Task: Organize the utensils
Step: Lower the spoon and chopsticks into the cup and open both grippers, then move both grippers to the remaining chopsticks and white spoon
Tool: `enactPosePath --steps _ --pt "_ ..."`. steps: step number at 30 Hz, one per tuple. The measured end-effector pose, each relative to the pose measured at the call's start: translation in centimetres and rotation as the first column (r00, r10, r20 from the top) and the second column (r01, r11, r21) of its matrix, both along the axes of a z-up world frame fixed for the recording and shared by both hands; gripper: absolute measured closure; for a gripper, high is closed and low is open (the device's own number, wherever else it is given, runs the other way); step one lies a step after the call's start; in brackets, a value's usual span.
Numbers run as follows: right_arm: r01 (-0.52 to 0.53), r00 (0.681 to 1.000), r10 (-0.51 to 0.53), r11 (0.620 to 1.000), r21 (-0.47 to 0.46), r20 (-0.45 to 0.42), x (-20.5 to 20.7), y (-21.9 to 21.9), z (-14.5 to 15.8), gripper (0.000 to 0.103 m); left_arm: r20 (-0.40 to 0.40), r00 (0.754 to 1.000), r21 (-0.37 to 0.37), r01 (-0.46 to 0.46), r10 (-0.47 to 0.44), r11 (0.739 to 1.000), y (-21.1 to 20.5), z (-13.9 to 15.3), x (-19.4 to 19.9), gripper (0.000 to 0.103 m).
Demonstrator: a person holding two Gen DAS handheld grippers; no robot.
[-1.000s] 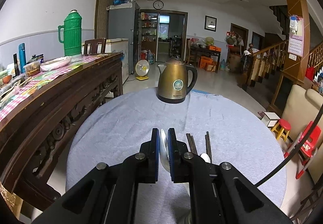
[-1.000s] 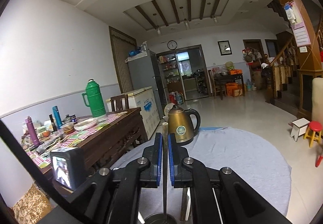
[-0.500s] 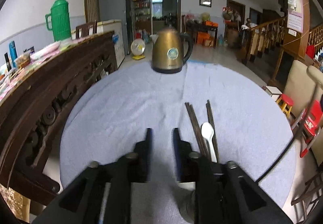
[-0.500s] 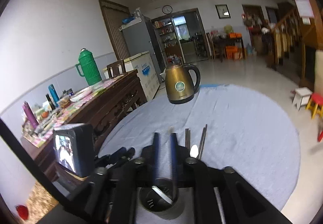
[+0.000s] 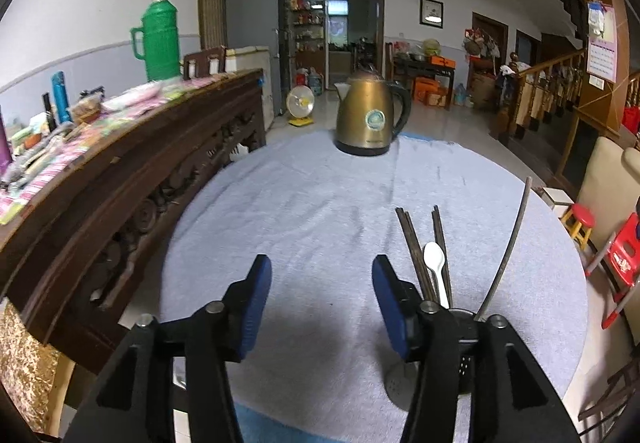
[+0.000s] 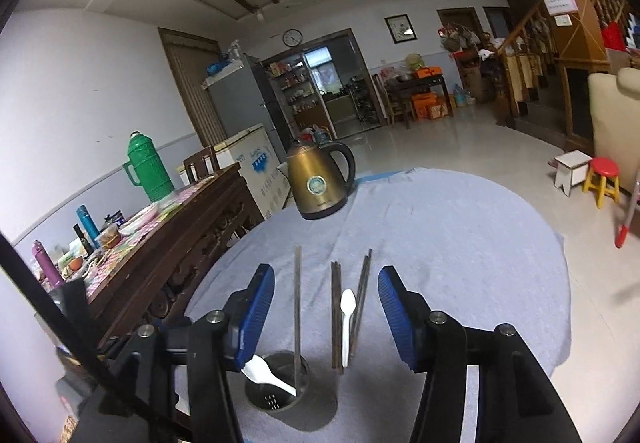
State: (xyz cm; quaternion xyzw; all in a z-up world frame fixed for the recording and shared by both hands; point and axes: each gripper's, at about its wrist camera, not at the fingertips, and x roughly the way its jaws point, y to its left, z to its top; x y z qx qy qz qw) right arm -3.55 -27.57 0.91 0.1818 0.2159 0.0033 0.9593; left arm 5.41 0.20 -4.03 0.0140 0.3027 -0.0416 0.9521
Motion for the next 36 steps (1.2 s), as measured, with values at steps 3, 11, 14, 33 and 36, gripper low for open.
enactPosePath --steps 3,11,14,33,36 --pt "0.014 1.0 -0.014 1.0 -0.009 -0.003 -0.9 -0.3 0.1 0.045 0.024 1.0 0.022 -0.012 0.011 1.0 0.3 0.8 -1.2 0.04" --pt "0.062 0.998 -0.061 0.998 0.019 -0.029 -1.8 -1.4 0.2 0.045 0.086 0.996 0.045 -0.033 0.029 0.998 2.1 2.5 -2.9 0.033" --pt "0.065 0.997 -0.063 0.997 0.036 -0.049 -1.2 -1.4 0.0 0.045 0.086 0.995 0.046 -0.051 0.047 0.998 3.2 2.3 -2.8 0.033" --pt "0.122 0.963 -0.086 0.984 0.13 -0.256 6.3 -3.5 -5.3 0.045 -0.112 0.989 0.022 -0.095 0.097 0.995 7.7 -5.6 4.4 0.033" --pt "0.153 0.951 -0.109 0.979 0.134 -0.291 7.8 -4.0 -6.2 0.045 -0.16 0.984 0.017 -0.083 0.085 0.996 8.1 -7.1 6.3 0.033"
